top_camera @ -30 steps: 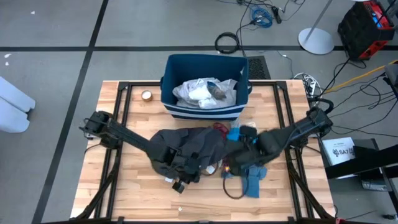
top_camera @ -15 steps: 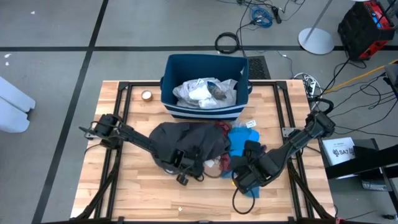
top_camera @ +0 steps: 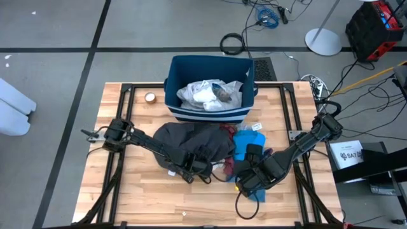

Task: Sort clothes
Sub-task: Put the orange sock into the blue bin

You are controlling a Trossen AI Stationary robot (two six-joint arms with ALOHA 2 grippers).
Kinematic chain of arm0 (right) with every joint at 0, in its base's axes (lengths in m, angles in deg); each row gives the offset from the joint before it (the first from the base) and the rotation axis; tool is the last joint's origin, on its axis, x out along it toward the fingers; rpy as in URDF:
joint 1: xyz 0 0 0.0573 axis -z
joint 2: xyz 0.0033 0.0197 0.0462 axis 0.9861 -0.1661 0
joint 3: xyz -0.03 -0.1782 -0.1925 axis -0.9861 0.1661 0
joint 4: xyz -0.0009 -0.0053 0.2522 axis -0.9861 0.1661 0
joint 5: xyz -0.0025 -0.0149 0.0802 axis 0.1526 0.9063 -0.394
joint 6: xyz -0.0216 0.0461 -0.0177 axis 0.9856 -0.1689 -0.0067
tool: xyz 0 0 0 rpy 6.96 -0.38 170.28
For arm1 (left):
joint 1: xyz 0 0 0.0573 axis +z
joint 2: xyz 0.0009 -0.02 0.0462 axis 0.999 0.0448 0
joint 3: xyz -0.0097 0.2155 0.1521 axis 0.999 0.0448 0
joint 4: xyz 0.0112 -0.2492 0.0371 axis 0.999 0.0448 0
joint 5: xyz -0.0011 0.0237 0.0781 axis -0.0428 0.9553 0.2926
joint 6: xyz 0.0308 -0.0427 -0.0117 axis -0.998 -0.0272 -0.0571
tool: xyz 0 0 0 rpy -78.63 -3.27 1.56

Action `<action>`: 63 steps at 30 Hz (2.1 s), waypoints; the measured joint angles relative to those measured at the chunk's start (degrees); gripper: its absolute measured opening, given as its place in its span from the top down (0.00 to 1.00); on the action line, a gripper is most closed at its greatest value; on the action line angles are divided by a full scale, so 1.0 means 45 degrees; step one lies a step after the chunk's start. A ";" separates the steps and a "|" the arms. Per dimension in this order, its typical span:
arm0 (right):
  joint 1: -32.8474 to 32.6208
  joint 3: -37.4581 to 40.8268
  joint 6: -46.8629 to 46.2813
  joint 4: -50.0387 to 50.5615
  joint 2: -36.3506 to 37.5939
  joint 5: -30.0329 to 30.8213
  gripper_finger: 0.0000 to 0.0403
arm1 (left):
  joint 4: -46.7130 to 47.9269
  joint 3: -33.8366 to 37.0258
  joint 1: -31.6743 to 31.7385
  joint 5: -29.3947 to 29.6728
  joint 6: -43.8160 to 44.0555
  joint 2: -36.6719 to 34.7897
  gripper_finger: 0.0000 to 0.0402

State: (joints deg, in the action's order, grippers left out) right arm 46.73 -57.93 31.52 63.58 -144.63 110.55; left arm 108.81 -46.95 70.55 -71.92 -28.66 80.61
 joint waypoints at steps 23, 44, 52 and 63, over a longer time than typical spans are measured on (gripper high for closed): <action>-0.0042 0.0000 0.0139 -0.1020 0.0021 0.0149 0.49 | -0.0542 -0.0474 -0.1054 -0.1078 0.0707 -0.1442 0.99; -0.0542 -0.0010 0.6637 -0.7866 0.0165 0.5907 0.42 | -0.1175 -0.0528 -0.1107 -0.2357 0.1356 -0.6307 1.00; 0.0087 -0.0010 0.7634 -0.8548 -0.0144 0.4268 0.40 | -0.1274 -0.0528 -0.1112 -0.2347 0.1268 -0.6322 1.00; 0.0646 -0.0015 0.9141 -1.0400 -0.0791 0.3312 0.57 | -0.1239 -0.0528 -0.1112 -0.2585 0.1361 -0.6322 1.00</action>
State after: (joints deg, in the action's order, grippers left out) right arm 49.63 -58.00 72.66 16.78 -148.19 125.46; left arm 103.23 -49.33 65.54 -83.55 -22.53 52.16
